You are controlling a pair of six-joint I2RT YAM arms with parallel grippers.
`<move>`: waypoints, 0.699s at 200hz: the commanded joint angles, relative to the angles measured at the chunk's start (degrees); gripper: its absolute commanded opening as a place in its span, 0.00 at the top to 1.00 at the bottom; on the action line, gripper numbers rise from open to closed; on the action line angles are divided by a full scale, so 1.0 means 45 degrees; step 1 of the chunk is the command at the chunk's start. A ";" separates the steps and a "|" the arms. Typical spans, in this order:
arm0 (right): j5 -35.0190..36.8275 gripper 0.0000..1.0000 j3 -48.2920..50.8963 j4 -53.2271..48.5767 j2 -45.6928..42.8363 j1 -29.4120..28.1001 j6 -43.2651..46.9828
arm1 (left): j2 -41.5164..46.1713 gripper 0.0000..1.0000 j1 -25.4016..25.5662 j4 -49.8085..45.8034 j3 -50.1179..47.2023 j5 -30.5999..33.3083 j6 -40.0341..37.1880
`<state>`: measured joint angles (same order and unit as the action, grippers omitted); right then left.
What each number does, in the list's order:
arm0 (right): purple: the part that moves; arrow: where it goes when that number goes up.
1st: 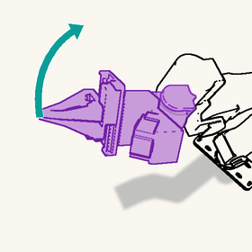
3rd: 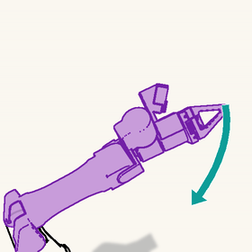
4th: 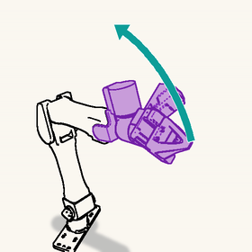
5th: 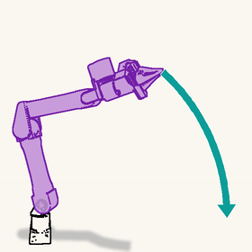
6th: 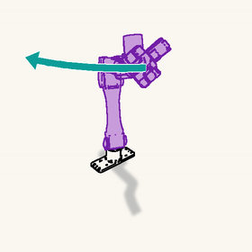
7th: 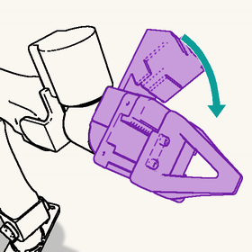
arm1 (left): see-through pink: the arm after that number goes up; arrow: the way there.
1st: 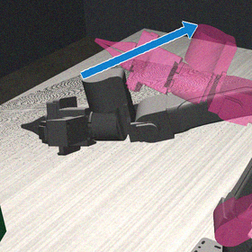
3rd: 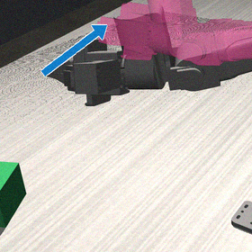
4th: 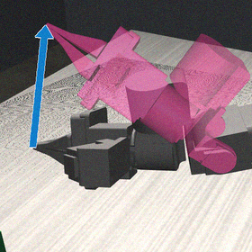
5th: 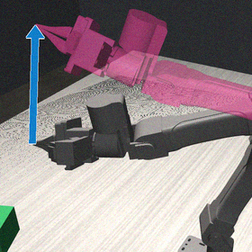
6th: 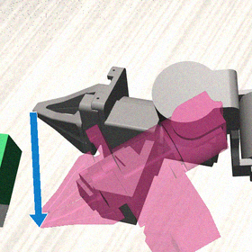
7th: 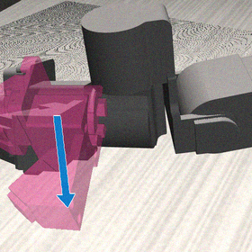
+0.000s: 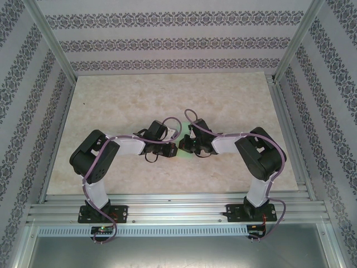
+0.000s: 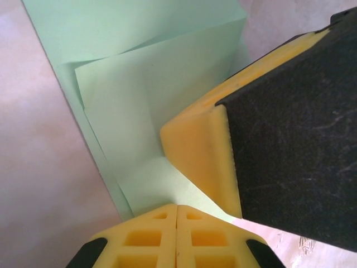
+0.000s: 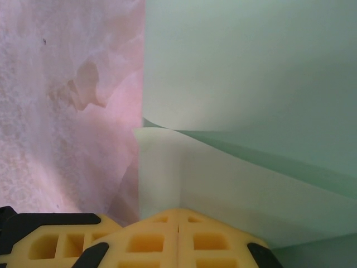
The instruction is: Fold a paper plane with a square sheet of paper (fold left side to right side)
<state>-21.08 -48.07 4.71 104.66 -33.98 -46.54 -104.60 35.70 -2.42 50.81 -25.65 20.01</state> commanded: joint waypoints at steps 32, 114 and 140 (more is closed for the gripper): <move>0.1813 0.94 0.0307 -0.0784 -0.0033 0.1431 0.1648 | -0.0514 0.92 0.0054 -0.1532 -0.1130 0.1243 -0.0241; 0.1750 0.93 0.0283 -0.0944 -0.0543 0.3165 0.2579 | -0.0258 0.93 0.0054 -0.1471 -0.1173 0.1170 -0.0179; 0.1643 0.92 0.0171 -0.1605 -0.1860 0.2934 0.2557 | -0.0117 0.92 0.0090 -0.1437 -0.1129 0.1111 -0.0134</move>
<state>-17.45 -47.68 1.21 101.80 -20.71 -36.97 -103.88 35.77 0.58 48.90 -25.30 20.01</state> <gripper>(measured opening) 0.078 0.078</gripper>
